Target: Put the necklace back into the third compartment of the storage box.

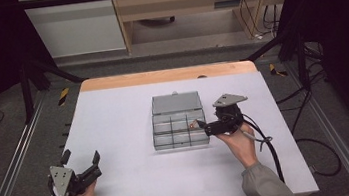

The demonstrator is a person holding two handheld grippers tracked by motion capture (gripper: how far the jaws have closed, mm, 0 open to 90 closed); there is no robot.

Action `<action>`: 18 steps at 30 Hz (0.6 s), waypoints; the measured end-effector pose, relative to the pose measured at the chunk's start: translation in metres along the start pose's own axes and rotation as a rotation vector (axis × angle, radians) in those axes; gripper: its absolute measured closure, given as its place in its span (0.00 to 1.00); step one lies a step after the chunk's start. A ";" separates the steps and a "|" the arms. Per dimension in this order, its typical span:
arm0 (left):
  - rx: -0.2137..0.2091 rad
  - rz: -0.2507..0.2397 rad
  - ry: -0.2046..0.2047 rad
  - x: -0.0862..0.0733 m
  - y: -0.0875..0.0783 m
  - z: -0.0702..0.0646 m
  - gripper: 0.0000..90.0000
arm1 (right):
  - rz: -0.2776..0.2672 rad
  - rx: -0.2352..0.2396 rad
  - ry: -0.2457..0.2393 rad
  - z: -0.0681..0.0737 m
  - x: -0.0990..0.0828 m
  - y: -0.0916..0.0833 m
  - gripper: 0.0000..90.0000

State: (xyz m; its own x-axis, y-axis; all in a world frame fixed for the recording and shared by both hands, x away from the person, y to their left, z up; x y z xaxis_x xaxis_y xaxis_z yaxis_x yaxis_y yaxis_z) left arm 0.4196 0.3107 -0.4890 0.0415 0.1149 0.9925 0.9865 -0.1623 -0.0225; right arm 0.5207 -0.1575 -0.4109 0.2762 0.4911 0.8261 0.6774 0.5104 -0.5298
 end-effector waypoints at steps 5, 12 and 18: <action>0.001 0.000 0.001 0.000 0.000 0.000 0.06 | -0.048 -0.024 0.020 -0.002 -0.005 -0.022 0.11; 0.001 0.000 0.002 0.000 0.000 0.000 0.06 | -0.093 -0.057 0.036 -0.003 -0.018 -0.046 0.11; 0.001 -0.001 0.002 0.000 0.000 0.000 0.06 | -0.134 -0.078 0.059 -0.001 -0.034 -0.062 0.10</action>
State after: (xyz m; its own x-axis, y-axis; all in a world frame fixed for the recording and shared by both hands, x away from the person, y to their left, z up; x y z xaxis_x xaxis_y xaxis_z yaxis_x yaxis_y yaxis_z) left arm 0.4195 0.3107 -0.4891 0.0406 0.1135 0.9927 0.9866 -0.1615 -0.0219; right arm 0.4700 -0.2064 -0.4060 0.2177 0.3794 0.8993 0.7610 0.5109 -0.3998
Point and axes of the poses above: each handheld gripper's, and its own axes: y roughly forward along the jaws, x roughly out of its top, z roughly to its left, the point moved 1 cm from there along y, roughly forward along the jaws, and after that the axes turned 10 degrees about -y, right-handed, at the moved point
